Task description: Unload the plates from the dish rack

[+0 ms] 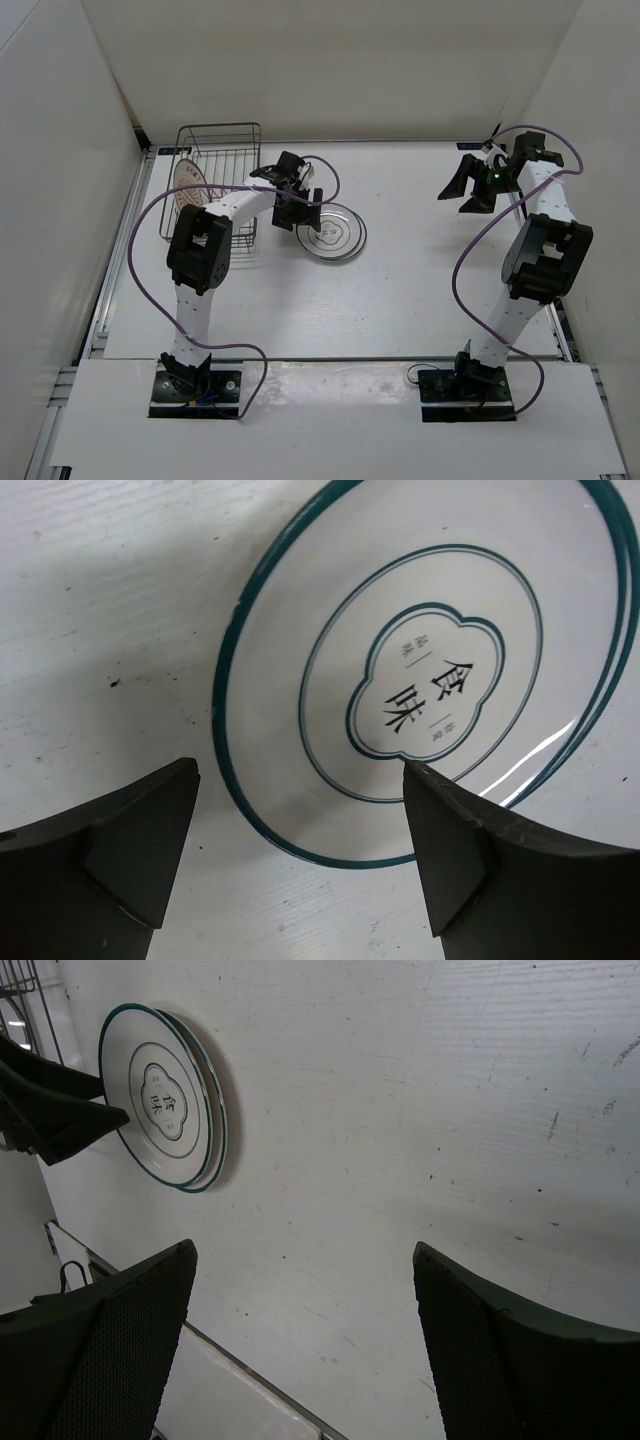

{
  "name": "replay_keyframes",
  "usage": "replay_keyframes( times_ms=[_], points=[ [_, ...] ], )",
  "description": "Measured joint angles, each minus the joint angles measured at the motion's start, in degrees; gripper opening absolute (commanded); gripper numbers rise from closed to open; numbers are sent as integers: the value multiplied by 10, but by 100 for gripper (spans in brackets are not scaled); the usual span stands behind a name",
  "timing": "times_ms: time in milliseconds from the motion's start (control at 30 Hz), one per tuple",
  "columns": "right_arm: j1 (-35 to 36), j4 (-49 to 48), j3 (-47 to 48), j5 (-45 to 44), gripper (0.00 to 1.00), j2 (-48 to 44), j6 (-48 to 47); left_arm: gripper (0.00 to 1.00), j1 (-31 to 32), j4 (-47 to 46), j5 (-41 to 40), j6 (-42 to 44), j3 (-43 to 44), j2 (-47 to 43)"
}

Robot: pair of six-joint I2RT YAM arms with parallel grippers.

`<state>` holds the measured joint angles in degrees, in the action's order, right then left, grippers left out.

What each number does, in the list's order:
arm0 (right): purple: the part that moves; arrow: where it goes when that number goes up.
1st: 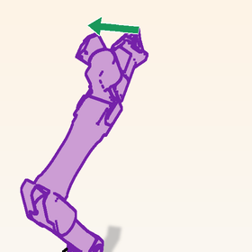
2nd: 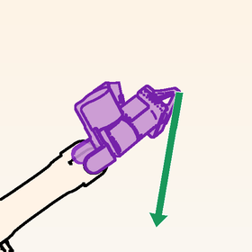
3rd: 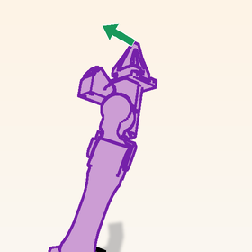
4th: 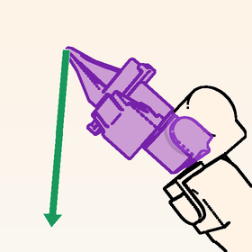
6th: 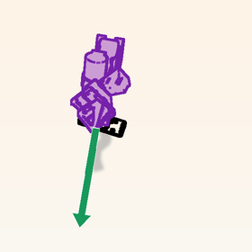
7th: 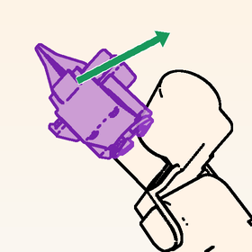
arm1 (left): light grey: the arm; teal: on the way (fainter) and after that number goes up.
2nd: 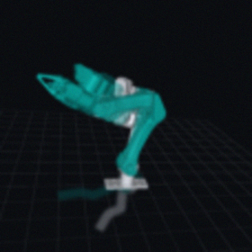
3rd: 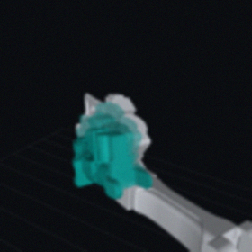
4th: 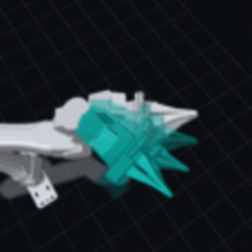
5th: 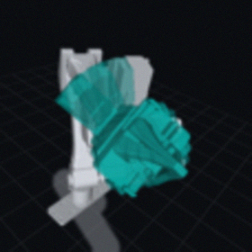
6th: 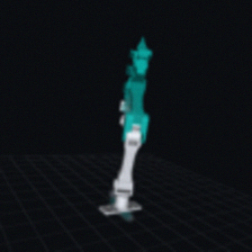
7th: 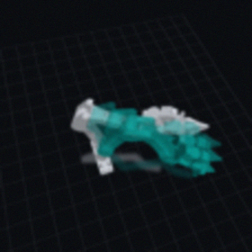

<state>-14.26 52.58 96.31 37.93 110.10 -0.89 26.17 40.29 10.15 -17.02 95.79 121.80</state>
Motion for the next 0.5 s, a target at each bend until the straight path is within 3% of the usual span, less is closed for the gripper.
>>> replay_keyframes(
  times_ms=[500],
  points=[
    [-3,2,0,0,90,0,-8,94,36,5,10,18,14,18]
  ],
)
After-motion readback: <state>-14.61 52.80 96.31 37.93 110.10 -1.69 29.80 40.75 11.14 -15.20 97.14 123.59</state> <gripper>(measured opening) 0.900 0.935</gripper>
